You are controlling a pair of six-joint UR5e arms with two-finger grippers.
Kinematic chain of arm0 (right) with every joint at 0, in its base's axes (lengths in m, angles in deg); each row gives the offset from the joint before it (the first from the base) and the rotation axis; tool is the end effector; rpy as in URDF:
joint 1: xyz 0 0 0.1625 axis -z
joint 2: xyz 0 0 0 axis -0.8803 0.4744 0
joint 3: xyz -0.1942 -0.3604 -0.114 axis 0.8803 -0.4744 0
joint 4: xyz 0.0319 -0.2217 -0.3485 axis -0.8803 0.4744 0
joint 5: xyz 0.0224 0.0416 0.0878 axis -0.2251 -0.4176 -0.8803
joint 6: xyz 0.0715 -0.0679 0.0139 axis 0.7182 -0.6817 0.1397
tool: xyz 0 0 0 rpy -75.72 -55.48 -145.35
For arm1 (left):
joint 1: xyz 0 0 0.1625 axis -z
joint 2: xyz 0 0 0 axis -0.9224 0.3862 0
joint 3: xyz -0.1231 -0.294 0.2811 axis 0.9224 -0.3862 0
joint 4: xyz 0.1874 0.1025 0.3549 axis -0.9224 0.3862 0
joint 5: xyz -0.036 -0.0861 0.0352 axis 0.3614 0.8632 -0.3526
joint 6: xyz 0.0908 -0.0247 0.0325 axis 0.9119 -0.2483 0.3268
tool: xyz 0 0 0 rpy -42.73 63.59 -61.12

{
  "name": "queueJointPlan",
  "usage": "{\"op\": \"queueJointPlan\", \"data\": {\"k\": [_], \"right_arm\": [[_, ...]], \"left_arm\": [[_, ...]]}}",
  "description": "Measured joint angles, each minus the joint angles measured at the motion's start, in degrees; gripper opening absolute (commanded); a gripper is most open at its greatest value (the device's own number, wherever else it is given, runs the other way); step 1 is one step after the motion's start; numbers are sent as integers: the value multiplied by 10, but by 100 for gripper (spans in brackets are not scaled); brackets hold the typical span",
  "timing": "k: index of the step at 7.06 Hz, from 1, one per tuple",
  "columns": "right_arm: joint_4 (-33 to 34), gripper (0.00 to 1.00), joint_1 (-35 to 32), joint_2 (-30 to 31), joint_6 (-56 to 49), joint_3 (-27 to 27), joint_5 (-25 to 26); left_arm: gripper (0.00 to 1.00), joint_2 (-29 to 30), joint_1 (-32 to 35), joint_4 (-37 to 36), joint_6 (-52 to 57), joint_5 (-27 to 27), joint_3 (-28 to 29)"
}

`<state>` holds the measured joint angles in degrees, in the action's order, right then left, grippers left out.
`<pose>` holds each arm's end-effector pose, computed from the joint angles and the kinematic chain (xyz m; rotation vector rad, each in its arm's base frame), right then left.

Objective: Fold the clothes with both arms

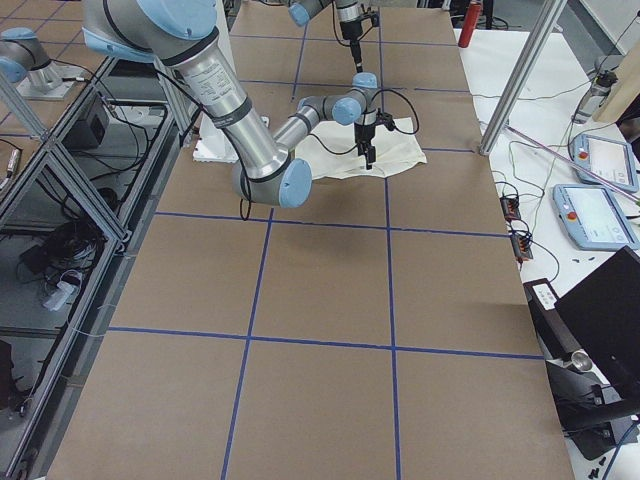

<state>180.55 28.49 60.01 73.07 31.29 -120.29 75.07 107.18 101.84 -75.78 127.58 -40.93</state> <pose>-0.5795 -0.5112 0.2694 0.1874 -0.5782 -0.2815 0.3695 -0.4444 0.2020 0.2475 1.0203 -0.2018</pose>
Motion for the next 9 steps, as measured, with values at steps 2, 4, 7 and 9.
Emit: {"op": "queueJointPlan", "data": {"k": [2, 4, 7, 9], "right_arm": [[9, 100, -3, 1, -1, -4, 1], [14, 100, -6, 2, -3, -4, 1], [18, 100, -13, 7, -6, -4, 2], [26, 100, -24, 13, -15, -4, 6]], "left_arm": [[100, 0, 0, 0, 0, 0, 0], [100, 0, 0, 0, 0, 0, 0], [100, 1, 0, 0, 0, 0, 0], [100, 2, 0, 0, -1, 0, 2]]}}
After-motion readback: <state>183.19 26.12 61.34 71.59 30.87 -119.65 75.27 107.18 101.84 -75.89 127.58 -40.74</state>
